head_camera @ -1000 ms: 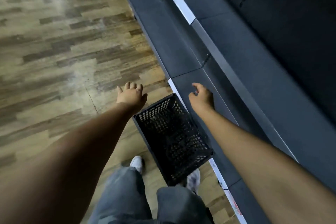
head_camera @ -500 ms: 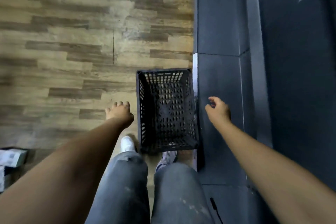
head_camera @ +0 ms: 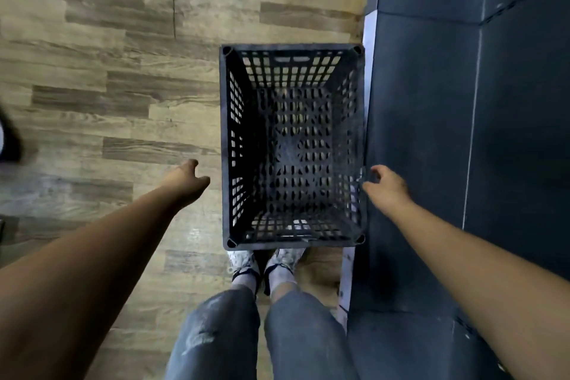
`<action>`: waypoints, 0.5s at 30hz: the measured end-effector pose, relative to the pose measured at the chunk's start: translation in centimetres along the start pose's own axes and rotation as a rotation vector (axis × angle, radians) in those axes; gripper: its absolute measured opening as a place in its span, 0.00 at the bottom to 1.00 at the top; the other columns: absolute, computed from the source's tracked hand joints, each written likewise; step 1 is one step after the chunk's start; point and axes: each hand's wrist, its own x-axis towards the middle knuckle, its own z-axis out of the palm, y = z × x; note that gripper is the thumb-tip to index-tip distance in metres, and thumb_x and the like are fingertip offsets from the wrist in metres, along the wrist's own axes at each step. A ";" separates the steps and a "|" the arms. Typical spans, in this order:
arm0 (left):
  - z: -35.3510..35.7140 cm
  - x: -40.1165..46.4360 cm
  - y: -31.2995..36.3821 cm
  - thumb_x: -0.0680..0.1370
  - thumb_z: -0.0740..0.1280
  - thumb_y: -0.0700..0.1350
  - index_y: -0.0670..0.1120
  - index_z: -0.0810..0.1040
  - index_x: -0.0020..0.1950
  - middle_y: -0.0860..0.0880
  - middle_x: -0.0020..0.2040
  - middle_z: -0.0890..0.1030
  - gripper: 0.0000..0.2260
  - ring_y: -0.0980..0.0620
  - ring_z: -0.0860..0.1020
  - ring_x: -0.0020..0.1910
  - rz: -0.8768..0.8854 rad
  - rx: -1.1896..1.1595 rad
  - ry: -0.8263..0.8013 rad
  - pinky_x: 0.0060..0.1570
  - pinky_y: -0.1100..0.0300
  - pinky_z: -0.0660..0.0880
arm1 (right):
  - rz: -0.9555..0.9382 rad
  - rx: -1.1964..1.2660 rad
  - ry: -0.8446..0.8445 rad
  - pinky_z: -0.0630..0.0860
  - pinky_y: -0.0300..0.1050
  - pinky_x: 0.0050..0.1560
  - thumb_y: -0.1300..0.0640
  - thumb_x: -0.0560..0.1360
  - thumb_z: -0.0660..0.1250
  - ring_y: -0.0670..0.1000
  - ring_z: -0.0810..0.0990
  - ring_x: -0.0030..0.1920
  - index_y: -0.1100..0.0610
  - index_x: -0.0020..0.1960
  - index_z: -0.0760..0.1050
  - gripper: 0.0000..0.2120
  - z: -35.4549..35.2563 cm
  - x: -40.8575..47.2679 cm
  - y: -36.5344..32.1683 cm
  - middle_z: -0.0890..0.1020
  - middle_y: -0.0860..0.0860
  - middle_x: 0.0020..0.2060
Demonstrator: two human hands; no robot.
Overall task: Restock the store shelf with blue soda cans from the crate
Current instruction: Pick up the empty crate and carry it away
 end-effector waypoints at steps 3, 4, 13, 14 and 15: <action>2.3 4.7 0.4 0.78 0.63 0.51 0.43 0.60 0.75 0.39 0.70 0.68 0.28 0.39 0.69 0.66 -0.044 -0.211 0.010 0.63 0.50 0.68 | 0.035 -0.011 0.052 0.68 0.48 0.61 0.61 0.77 0.62 0.61 0.69 0.66 0.62 0.72 0.61 0.24 2.2 4.3 1.1 0.68 0.61 0.68; 3.0 6.3 0.7 0.78 0.64 0.52 0.42 0.60 0.74 0.38 0.70 0.69 0.29 0.39 0.69 0.67 -0.051 -0.296 0.036 0.64 0.50 0.68 | 0.047 0.018 0.078 0.66 0.50 0.64 0.60 0.77 0.63 0.61 0.67 0.68 0.61 0.74 0.57 0.28 3.0 5.9 1.3 0.66 0.60 0.70; 7.6 13.3 2.3 0.73 0.66 0.30 0.39 0.76 0.55 0.41 0.48 0.78 0.12 0.46 0.77 0.47 -0.070 -0.689 0.082 0.56 0.48 0.76 | 0.153 0.061 0.282 0.71 0.46 0.51 0.63 0.76 0.64 0.61 0.73 0.61 0.65 0.67 0.67 0.20 7.5 14.3 1.5 0.73 0.61 0.63; 7.5 13.4 2.3 0.73 0.65 0.29 0.39 0.77 0.54 0.41 0.46 0.78 0.11 0.44 0.78 0.47 -0.061 -0.668 0.092 0.55 0.48 0.76 | 0.161 0.038 0.294 0.71 0.47 0.54 0.64 0.76 0.64 0.61 0.73 0.61 0.65 0.66 0.67 0.19 7.5 14.6 1.6 0.73 0.61 0.63; 7.4 13.2 2.2 0.73 0.65 0.29 0.38 0.77 0.53 0.42 0.45 0.77 0.11 0.44 0.78 0.46 -0.054 -0.640 0.097 0.53 0.50 0.77 | 0.167 0.012 0.290 0.72 0.48 0.56 0.64 0.76 0.64 0.62 0.73 0.61 0.66 0.65 0.68 0.18 7.4 14.6 1.6 0.73 0.61 0.63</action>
